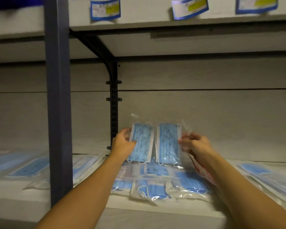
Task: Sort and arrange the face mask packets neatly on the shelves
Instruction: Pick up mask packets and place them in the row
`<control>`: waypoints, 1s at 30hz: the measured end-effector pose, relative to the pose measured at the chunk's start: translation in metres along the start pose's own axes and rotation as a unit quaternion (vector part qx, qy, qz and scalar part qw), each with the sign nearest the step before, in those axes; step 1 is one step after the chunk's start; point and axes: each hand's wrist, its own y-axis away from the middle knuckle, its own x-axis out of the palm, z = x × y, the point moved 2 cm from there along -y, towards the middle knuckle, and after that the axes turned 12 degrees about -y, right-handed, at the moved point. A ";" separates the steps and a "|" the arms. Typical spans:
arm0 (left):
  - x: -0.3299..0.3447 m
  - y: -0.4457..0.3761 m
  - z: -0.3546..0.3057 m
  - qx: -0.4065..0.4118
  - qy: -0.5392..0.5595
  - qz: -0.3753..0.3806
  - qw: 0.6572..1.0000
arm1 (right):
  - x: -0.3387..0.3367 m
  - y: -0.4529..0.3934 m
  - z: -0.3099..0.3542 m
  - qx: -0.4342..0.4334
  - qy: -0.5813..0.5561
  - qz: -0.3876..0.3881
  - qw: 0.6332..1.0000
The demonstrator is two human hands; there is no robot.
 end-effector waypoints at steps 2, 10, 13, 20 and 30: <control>-0.008 0.005 -0.010 -0.006 0.008 -0.014 1.000 | 0.001 0.001 0.004 -0.007 -0.049 0.005 0.999; -0.047 0.050 -0.044 -0.055 -0.020 -0.074 0.995 | 0.022 0.020 0.006 0.009 -0.101 0.056 0.993; -0.062 0.070 -0.063 -0.054 -0.046 -0.098 0.993 | 0.033 0.032 0.008 0.017 -0.112 0.099 0.989; -0.099 0.109 -0.109 -0.055 -0.062 -0.143 0.986 | 0.058 0.055 0.040 0.052 -0.145 0.210 0.966; -0.165 0.160 -0.129 -0.069 0.022 -0.200 0.977 | 0.113 0.110 0.064 0.041 -0.116 0.273 0.954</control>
